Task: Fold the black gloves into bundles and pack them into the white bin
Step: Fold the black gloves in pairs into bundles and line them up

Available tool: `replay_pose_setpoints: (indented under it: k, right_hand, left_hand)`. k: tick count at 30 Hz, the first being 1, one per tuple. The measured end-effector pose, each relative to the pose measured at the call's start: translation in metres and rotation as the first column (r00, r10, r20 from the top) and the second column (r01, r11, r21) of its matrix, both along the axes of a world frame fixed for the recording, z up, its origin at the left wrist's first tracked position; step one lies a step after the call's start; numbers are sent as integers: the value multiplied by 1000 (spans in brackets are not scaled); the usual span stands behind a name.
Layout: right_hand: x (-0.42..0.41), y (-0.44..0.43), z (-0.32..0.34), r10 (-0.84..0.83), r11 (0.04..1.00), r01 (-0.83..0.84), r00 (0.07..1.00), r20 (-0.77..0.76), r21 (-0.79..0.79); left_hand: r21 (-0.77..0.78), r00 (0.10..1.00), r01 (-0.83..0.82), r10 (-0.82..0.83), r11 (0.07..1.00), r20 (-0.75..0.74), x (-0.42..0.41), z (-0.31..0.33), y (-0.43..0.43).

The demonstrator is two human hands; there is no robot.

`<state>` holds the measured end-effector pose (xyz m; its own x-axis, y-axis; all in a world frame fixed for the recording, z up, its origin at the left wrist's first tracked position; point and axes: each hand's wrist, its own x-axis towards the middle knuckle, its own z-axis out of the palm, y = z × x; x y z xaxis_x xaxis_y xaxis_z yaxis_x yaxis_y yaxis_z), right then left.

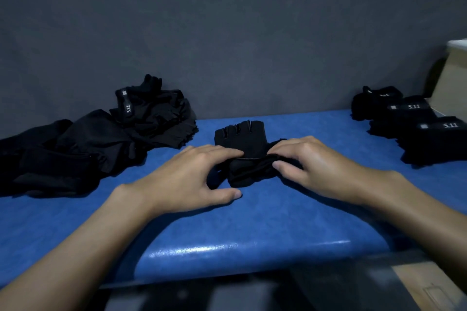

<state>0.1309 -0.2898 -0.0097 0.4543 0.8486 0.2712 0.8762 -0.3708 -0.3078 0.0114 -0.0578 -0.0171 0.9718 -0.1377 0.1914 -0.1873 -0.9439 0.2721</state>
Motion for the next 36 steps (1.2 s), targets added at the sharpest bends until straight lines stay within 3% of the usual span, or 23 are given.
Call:
replay_pose_setpoints:
  k: [6, 11, 17, 26, 36]
  right_hand:
    - [1, 0, 6, -70, 989, 103, 959, -274, 110]
    - [2, -5, 15, 92, 973, 33, 855, -510, 230]
    - [5, -8, 16, 149, 966, 19, 770, -620, 256]
    - [7, 17, 0, 13, 899, 250, 804, -595, 358]
    - [18, 36, -9, -258, 885, 397, 852, -455, 242]
  left_hand:
    - [-246, 996, 67, -50, 967, 72, 2, 0, -4]
    - [-479, 997, 50, -17, 876, 73, 3, -2, -6]
    - [-668, 997, 11, 45, 744, 66, 8, -2, -12]
    - [-728, 971, -47, 203, 684, 127, 22, -11, -10]
    - [-717, 923, -124, 346, 685, 171, 35, -17, -4]
